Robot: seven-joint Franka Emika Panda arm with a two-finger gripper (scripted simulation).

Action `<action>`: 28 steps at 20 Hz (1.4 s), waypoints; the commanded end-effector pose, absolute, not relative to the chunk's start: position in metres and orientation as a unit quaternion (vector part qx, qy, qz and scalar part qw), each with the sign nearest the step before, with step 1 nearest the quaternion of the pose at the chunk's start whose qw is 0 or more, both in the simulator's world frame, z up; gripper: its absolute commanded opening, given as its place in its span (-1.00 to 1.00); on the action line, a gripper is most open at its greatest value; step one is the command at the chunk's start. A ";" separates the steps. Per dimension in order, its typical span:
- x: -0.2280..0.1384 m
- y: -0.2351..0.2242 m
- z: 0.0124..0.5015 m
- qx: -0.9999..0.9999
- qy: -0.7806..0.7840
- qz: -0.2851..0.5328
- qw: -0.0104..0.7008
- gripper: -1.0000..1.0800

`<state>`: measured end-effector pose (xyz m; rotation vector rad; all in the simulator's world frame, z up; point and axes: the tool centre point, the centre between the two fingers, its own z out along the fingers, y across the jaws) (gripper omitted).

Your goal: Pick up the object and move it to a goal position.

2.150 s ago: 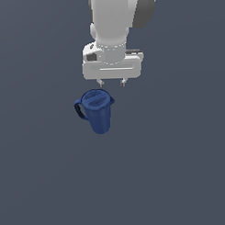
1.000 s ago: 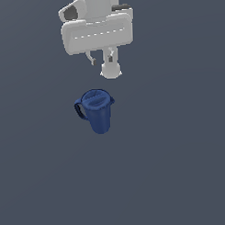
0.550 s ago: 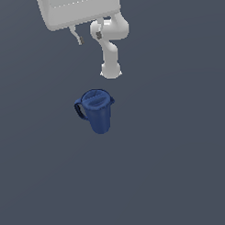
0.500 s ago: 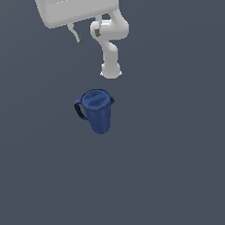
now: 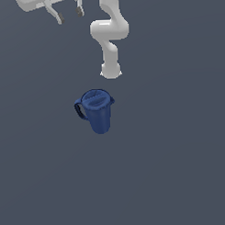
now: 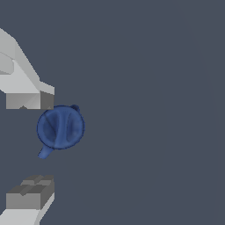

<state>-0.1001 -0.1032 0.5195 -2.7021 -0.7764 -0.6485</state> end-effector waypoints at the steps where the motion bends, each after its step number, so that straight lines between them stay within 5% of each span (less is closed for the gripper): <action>1: -0.103 -0.115 0.526 -0.916 -0.286 -0.242 0.142 0.23; 14: -0.108 -0.177 0.515 -0.841 -0.369 -0.331 0.218 0.23; 28: -0.091 -0.222 0.429 -0.747 -0.429 -0.407 0.304 0.23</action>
